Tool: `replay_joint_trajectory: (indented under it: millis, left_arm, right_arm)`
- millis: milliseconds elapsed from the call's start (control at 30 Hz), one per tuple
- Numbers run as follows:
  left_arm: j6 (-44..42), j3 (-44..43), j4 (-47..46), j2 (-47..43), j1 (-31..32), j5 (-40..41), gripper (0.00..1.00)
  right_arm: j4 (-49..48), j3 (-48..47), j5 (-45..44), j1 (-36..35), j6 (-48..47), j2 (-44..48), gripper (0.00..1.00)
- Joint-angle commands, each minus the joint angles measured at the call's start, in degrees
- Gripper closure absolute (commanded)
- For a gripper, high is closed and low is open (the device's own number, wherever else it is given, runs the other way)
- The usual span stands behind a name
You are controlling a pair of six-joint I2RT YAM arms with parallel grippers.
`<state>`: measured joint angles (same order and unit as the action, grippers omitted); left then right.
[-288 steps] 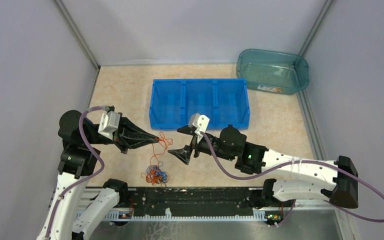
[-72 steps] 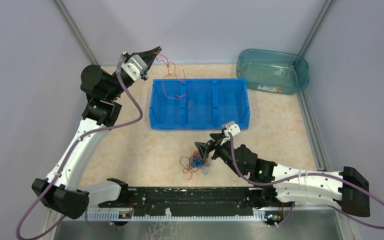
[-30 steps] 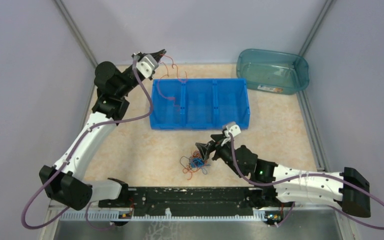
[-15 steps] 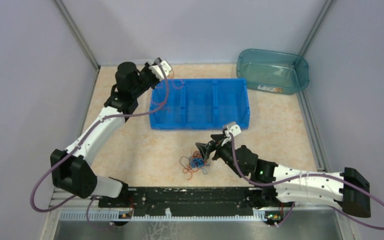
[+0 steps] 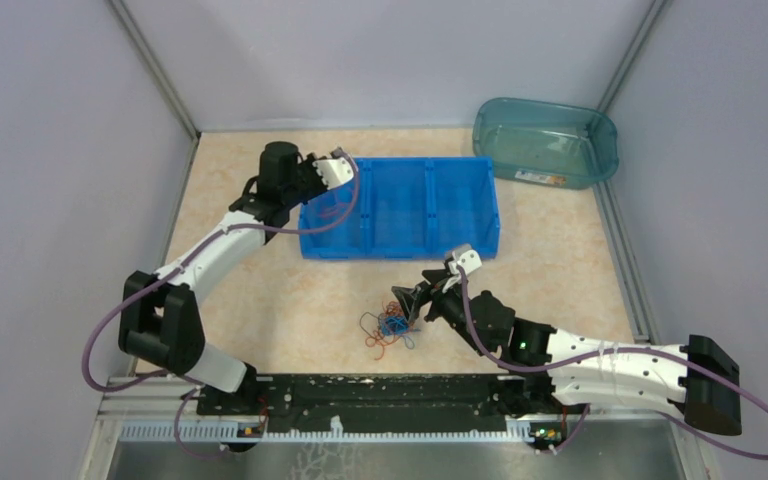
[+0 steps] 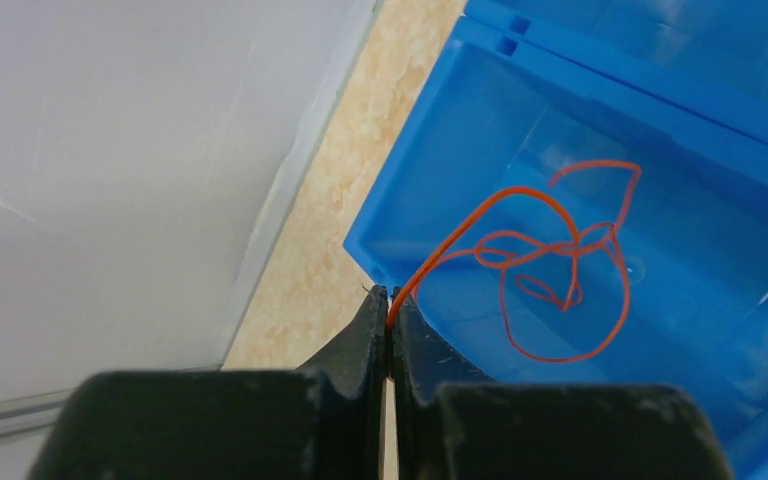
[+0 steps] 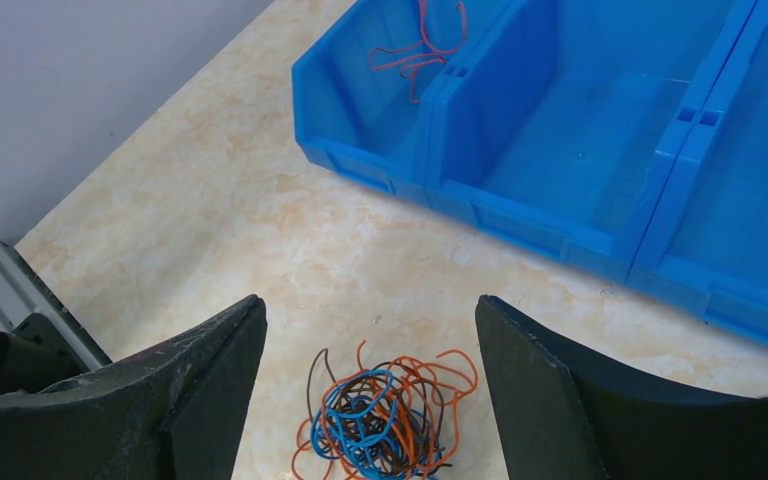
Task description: Untangle the cables
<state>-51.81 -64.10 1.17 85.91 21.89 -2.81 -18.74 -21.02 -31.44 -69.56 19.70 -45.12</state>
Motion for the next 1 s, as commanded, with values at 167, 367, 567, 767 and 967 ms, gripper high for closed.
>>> replay_joint_trajectory:
  millis: [167, 367, 567, 767, 967]
  left_arm:
    - [5.4, -8.01, 14.63, 4.74, 0.38, -5.18, 0.24]
    - [7.23, -10.85, 16.02, 3.3, 0.36, -6.15, 0.09]
    - [8.26, -13.79, 18.99, 2.39, -0.08, -6.91, 0.1]
    - [9.88, -12.6, 29.57, -3.68, -0.14, -24.3, 0.06]
    - [4.27, -1.1, 37.43, -15.71, 0.78, -35.49, 0.06]
  right_arm:
    - [0.76, -2.21, -0.79, 0.45, 0.35, 0.14, 0.23]
    - [3.13, -3.41, -0.21, 0.49, 0.6, -0.18, 0.23]
    - [6.48, -4.65, 1.1, 0.55, 2.29, -0.84, 0.23]
    - [14.93, -4.3, 4.64, 0.55, 8.0, -1.57, 0.26]
    - [16.17, -0.05, 7.5, 0.65, 14.25, -1.15, 0.33]
